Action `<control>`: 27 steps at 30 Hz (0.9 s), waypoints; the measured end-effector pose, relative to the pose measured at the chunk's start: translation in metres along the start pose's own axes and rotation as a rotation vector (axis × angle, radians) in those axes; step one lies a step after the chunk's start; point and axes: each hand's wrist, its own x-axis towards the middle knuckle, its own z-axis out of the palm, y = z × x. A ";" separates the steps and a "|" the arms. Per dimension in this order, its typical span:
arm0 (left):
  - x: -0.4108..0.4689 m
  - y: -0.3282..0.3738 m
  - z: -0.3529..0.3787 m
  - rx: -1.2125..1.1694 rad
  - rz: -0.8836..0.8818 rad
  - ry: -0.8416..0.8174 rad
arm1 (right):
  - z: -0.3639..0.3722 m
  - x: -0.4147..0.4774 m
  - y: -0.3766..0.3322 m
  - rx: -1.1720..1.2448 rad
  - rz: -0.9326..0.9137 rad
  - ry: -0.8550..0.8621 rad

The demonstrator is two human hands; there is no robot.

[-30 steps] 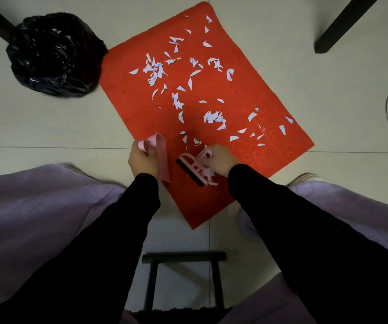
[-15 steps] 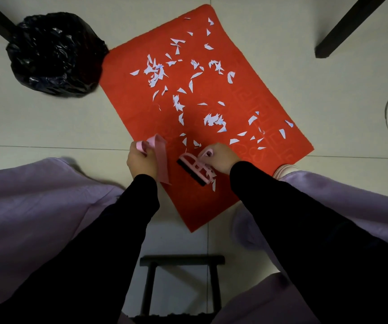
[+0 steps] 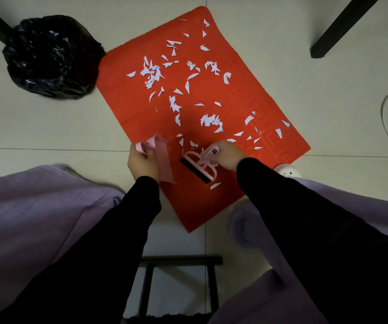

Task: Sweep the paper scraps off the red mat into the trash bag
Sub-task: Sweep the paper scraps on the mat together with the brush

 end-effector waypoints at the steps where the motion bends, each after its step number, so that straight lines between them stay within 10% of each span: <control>1: -0.001 0.000 0.001 -0.009 -0.001 -0.002 | 0.004 0.001 0.001 0.004 0.008 -0.008; 12: -0.002 -0.002 0.006 -0.029 -0.006 0.000 | -0.014 0.006 0.008 -0.040 -0.012 0.089; 19: -0.009 0.002 0.012 -0.028 0.001 0.027 | -0.009 -0.005 0.012 -0.123 0.036 -0.209; 27: -0.010 0.006 0.013 -0.027 -0.004 0.067 | -0.043 0.002 0.013 -0.167 -0.060 0.018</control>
